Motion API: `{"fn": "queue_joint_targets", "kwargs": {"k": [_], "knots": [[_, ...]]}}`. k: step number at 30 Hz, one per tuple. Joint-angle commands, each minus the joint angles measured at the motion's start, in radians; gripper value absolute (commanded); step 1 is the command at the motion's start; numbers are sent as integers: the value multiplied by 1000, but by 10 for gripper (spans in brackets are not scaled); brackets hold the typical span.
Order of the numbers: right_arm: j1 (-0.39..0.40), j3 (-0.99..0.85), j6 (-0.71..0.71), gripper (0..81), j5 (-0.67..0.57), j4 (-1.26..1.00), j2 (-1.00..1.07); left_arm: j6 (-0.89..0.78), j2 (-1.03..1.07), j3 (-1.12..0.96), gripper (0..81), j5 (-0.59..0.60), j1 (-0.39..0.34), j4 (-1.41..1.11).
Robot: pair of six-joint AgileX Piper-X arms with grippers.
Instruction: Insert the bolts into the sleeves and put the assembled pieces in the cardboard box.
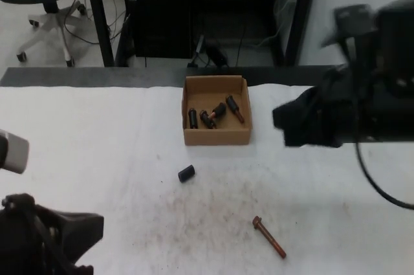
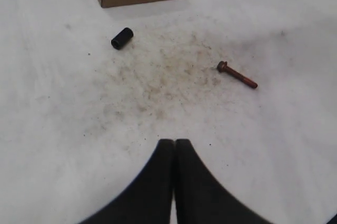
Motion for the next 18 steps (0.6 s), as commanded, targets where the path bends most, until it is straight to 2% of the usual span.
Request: {"fn": "queue_joint_targets", "kwargs": {"k": [1, 4, 7, 11, 18], "knots": [[-1, -125, -167, 0, -28, 212, 159, -9, 3, -2, 3, 14, -5, -67], [-1, -214, -218, 81, -26, 304, 286, -9, 3, -2, 3, 15, -5, -99], [-1, -276, -220, 220, -11, 330, 378, -9, 3, -2, 3, 15, -5, -112], [8, -310, -268, 382, 99, 331, 459, -5, 3, 1, 3, 15, -5, -112], [35, -310, -484, 325, 146, 354, 526, 39, 3, 1, 3, 15, -5, -112]]}}
